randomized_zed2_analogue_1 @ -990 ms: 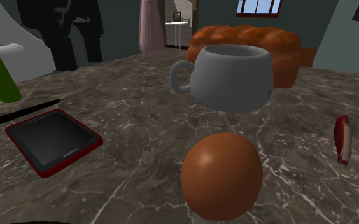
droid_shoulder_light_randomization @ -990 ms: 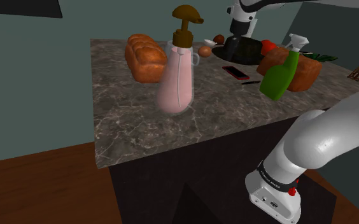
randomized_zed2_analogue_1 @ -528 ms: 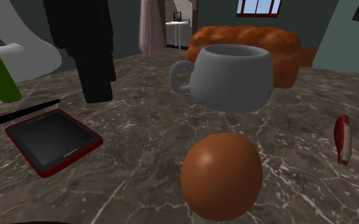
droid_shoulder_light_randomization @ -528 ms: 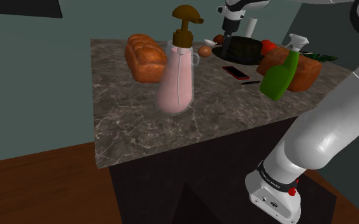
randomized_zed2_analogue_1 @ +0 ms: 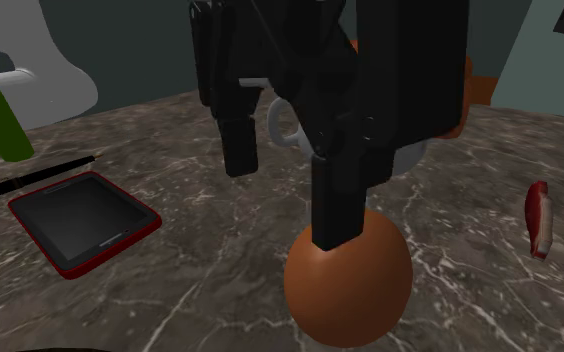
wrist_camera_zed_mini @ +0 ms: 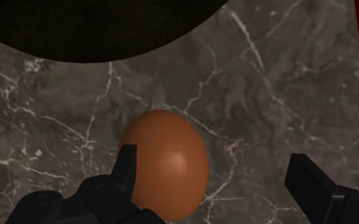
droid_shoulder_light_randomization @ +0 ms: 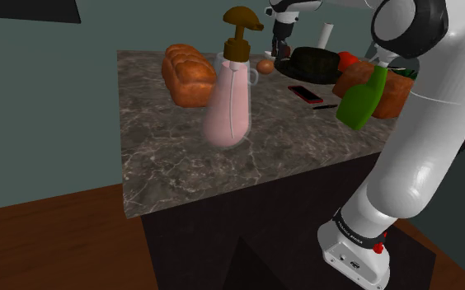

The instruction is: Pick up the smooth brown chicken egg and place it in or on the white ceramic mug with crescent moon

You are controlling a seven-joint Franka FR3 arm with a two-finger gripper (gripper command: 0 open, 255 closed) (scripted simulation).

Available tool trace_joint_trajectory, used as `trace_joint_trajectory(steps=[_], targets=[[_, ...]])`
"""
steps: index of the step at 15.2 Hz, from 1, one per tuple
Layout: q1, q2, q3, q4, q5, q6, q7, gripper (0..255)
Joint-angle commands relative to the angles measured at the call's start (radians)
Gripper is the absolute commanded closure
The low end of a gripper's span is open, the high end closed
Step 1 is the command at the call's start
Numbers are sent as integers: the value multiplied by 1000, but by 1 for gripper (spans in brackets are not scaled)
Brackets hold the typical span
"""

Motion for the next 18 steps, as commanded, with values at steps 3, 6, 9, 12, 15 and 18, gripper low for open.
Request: trace_joint_trajectory(steps=[3, 6, 9, 12, 15, 18], targets=[[-35, 117, 11, 135, 51, -18, -103, 0], [-37, 124, 12, 105, 54, 19, -104, 0], [-39, 135, 13, 72, 58, 62, -107, 0], [-39, 135, 13, 72, 58, 62, -107, 0], [-39, 135, 13, 72, 58, 62, -107, 0], [-39, 135, 13, 72, 58, 62, -107, 255]])
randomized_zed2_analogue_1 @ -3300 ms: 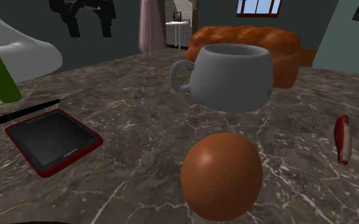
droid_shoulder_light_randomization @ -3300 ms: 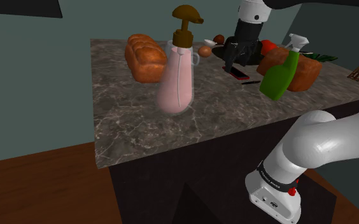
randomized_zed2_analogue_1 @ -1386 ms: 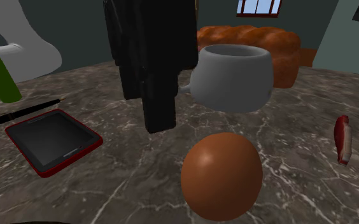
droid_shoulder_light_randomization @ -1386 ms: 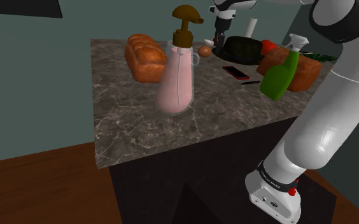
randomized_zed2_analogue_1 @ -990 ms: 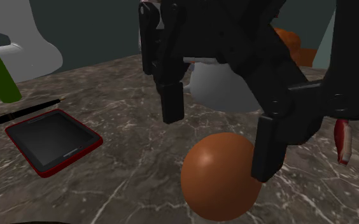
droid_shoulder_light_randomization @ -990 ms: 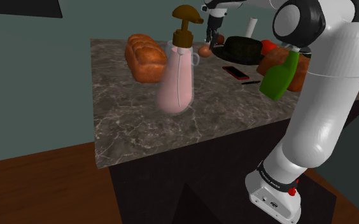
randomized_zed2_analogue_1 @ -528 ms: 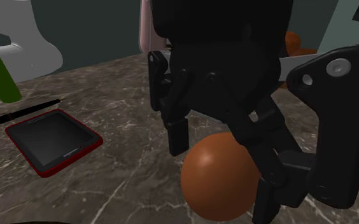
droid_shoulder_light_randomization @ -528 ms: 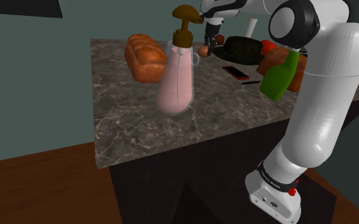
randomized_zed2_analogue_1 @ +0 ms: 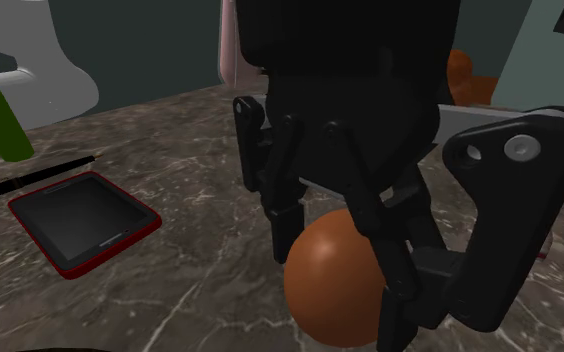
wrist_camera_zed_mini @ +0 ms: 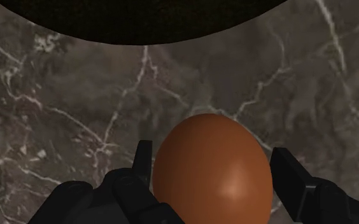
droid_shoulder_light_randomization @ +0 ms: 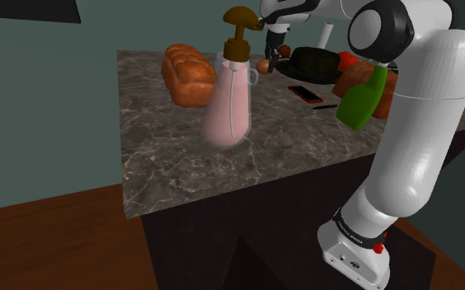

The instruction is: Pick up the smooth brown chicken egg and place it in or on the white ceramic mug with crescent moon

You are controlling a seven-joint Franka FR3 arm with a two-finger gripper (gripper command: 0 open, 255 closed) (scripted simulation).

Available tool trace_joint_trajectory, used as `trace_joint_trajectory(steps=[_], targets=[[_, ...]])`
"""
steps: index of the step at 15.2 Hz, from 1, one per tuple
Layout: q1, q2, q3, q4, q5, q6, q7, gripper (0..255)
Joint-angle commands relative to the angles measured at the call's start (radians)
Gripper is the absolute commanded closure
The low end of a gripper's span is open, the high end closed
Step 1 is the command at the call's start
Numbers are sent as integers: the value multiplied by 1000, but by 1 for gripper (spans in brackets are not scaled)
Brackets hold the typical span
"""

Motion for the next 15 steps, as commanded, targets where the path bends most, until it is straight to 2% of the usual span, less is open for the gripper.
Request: trace_joint_trajectory(steps=[1, 9, 15], targets=[[0, 1, 0, 0, 0, 0, 0, 255], [0, 1, 0, -1, 0, 0, 0, 255], [-5, 2, -2, 82, 1, -81, -4, 255]])
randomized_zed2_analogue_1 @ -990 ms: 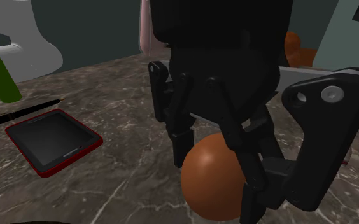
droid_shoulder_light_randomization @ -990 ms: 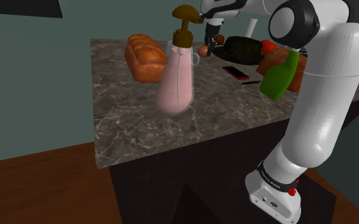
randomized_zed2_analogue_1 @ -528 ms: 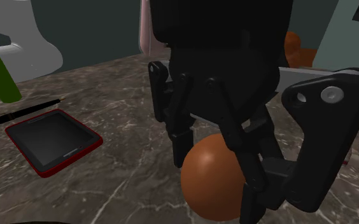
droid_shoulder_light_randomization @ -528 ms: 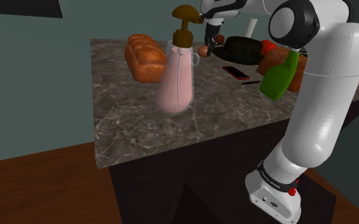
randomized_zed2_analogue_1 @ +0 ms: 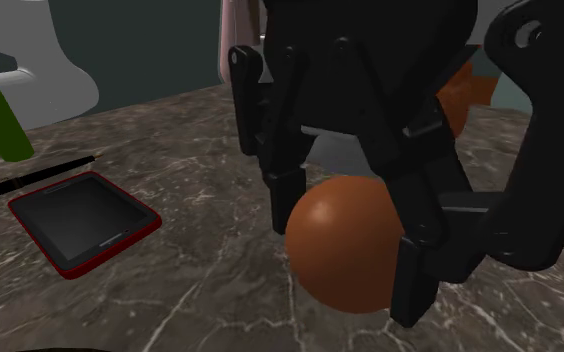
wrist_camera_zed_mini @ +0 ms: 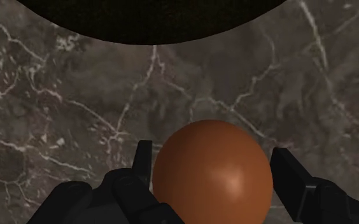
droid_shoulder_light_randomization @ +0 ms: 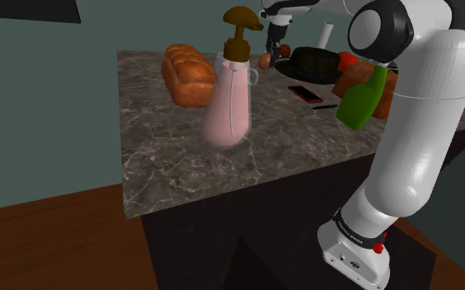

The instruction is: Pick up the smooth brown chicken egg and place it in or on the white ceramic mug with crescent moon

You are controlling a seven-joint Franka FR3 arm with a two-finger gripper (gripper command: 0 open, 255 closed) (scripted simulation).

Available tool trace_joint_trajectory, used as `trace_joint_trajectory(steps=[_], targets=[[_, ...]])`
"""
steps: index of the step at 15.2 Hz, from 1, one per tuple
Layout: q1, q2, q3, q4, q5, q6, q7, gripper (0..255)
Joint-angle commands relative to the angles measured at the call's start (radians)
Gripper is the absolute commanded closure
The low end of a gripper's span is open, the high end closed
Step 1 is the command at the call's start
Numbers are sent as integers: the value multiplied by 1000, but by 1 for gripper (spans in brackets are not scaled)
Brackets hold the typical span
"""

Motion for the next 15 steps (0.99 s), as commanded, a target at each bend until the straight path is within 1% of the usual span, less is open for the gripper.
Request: trace_joint_trajectory(steps=[1, 9, 15], targets=[[-2, 1, -1, 28, 1, -27, -1, 255], [-16, 23, -2, 167, 10, -145, -10, 255], [-35, 56, -3, 299, 24, -244, -19, 255]])
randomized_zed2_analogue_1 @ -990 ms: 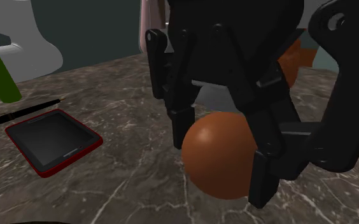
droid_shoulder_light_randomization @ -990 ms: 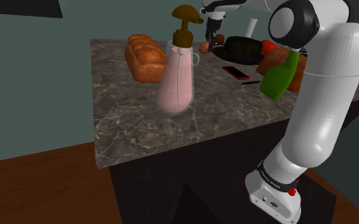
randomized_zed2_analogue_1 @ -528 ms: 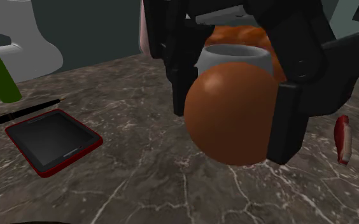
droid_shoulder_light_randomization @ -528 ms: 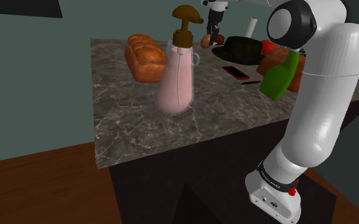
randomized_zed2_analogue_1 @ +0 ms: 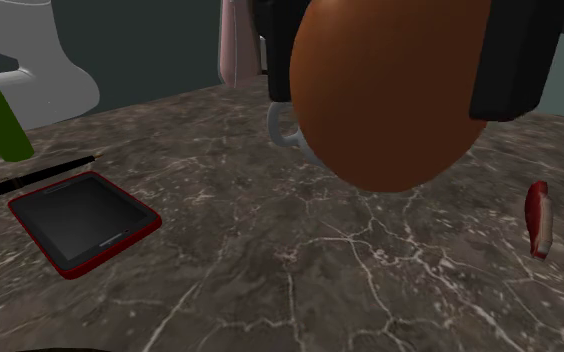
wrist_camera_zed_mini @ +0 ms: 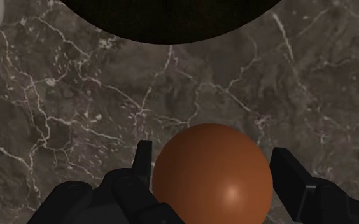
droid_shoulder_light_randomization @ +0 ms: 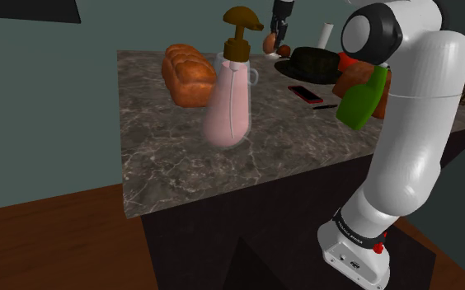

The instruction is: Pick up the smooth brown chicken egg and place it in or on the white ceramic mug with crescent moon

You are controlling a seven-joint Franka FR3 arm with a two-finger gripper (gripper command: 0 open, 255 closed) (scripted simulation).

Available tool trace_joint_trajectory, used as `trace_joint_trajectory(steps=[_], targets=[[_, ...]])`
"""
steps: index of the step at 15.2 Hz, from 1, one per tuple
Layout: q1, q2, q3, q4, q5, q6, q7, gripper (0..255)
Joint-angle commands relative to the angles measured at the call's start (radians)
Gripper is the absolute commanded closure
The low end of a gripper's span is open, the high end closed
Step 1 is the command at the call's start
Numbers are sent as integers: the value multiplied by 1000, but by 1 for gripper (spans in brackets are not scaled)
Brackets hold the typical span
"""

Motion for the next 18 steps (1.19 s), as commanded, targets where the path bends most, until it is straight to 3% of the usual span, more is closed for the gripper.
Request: trace_joint_trajectory(steps=[1, 7, 12, 14, 18], targets=[[-7, 14, 0, 47, 6, -33, -3, 255], [-44, 79, 2, 235, 32, -156, -13, 255], [-102, 182, 11, 475, 71, -293, -19, 255], [-21, 86, 5, 317, 30, -233, 20, 255], [96, -31, 15, 143, -31, -180, 109, 255]])
